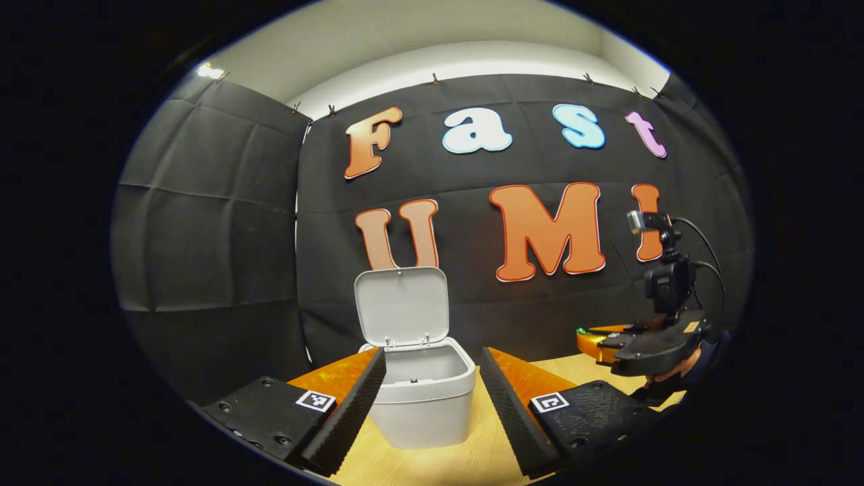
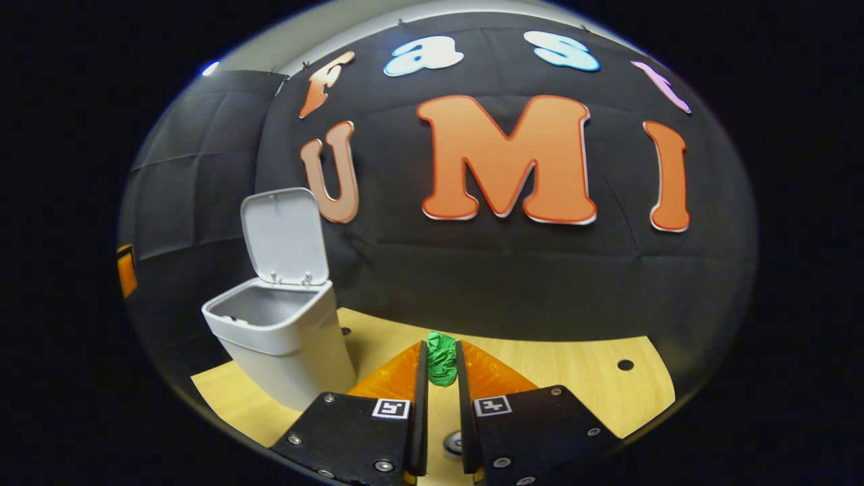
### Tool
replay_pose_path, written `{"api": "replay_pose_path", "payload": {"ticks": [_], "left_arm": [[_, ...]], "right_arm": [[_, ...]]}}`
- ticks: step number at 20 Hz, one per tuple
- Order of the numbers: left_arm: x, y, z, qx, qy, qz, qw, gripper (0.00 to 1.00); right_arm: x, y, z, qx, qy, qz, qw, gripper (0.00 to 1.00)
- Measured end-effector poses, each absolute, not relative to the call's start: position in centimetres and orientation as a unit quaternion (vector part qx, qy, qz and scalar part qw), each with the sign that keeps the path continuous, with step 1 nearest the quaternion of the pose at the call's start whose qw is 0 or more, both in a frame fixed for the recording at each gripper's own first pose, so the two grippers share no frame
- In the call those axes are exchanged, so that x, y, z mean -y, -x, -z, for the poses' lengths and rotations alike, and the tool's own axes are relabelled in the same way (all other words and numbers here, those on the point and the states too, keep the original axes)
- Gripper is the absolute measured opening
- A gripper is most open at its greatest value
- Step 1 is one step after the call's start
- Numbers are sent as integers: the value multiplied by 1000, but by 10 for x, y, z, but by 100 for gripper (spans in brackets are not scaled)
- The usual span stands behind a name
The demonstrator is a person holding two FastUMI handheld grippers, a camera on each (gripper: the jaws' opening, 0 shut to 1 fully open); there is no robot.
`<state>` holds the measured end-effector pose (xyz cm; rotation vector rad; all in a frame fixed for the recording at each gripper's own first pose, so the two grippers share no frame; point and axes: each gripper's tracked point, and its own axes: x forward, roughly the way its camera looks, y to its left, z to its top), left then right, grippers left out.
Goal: Press the lid of the desktop garbage bin to open it, pick up the crumpled paper on the desktop and throw it into the bin, then pick up the pop can on the desktop and drop it into the bin, and finally close the garbage bin lid.
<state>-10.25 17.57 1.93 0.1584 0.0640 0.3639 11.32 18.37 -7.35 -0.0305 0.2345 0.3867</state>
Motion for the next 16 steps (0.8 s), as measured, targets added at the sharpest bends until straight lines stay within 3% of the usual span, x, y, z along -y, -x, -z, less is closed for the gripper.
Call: {"api": "replay_pose_path", "payload": {"ticks": [4,9,16], "left_arm": [[-195,116,-20,-27,-70,-206,976,90],[-216,136,-18,-28,-65,-234,970,90],[-253,174,-19,-26,-62,-284,957,90]], "right_arm": [[-250,-118,39,-90,13,-244,966,19],[-349,-126,43,-95,19,-300,949,19],[-425,-134,41,-104,14,-332,937,19]]}}
